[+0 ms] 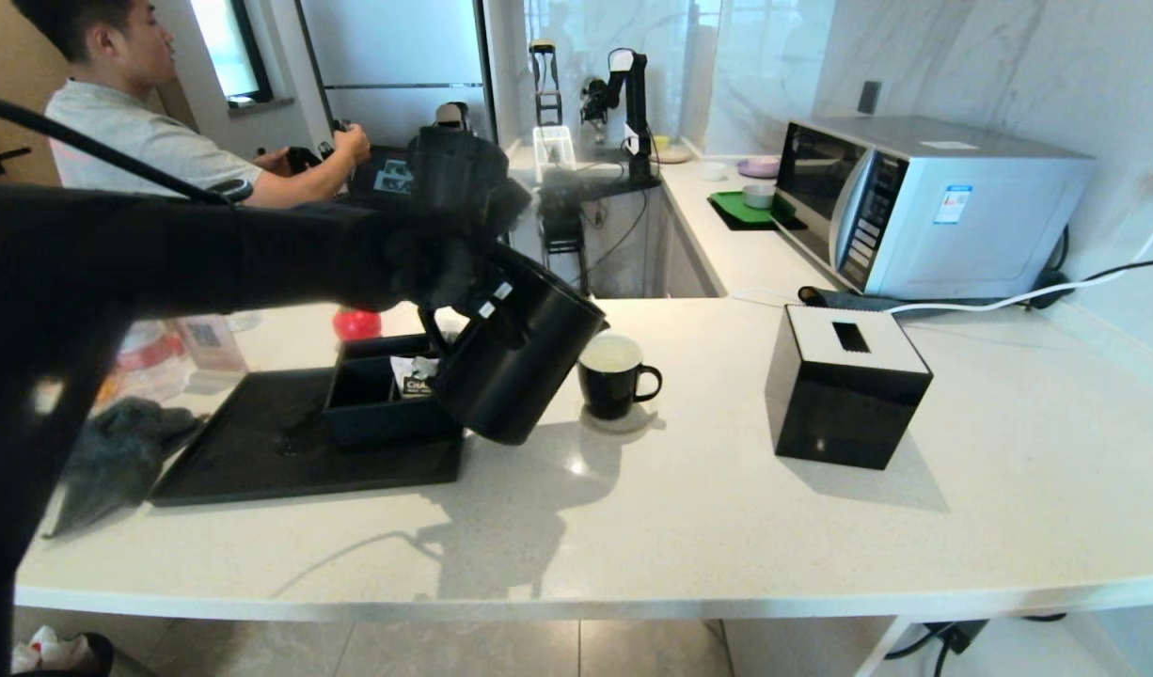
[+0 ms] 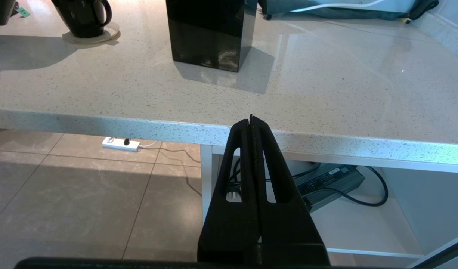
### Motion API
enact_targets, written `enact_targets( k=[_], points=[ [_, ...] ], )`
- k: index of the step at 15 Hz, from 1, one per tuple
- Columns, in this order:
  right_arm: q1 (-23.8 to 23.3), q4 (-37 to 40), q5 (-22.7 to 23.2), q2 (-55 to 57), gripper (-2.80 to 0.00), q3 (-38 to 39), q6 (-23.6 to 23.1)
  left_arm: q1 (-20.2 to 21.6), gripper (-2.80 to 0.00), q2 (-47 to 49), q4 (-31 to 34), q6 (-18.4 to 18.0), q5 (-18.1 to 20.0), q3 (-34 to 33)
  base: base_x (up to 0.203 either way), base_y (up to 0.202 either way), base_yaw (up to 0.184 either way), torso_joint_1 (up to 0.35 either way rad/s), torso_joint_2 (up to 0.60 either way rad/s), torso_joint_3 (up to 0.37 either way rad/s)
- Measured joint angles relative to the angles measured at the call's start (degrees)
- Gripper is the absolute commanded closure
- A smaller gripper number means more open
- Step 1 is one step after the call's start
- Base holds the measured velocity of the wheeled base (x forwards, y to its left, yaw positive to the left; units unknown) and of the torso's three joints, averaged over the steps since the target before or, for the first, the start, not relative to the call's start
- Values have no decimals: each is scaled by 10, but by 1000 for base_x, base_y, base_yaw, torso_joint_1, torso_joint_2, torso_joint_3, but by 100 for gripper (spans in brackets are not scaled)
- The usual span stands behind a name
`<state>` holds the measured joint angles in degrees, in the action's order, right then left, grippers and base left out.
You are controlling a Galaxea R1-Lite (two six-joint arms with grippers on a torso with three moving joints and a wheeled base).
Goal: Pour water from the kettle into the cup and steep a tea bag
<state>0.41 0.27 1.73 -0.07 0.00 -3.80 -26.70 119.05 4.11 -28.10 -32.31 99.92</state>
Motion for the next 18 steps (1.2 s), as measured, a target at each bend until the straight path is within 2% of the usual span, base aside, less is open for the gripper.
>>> enact_targets(
  k=[6, 9, 13, 18],
  points=[
    [0, 0, 0, 0, 0, 0, 0, 2, 0, -53, -106, 69, -1, -97, 0, 0, 0, 0, 0, 0],
    [0, 0, 0, 0, 0, 0, 0, 5, 0, -81, -185, 96, -1, -151, 0, 0, 0, 0, 0, 0],
    [0, 0, 0, 0, 0, 0, 0, 25, 0, -126, -308, 111, -2, -226, 0, 0, 0, 0, 0, 0],
    [0, 0, 0, 0, 0, 0, 0, 88, 0, -204, -451, 113, 1, -360, 0, 0, 0, 0, 0, 0]
  ],
)
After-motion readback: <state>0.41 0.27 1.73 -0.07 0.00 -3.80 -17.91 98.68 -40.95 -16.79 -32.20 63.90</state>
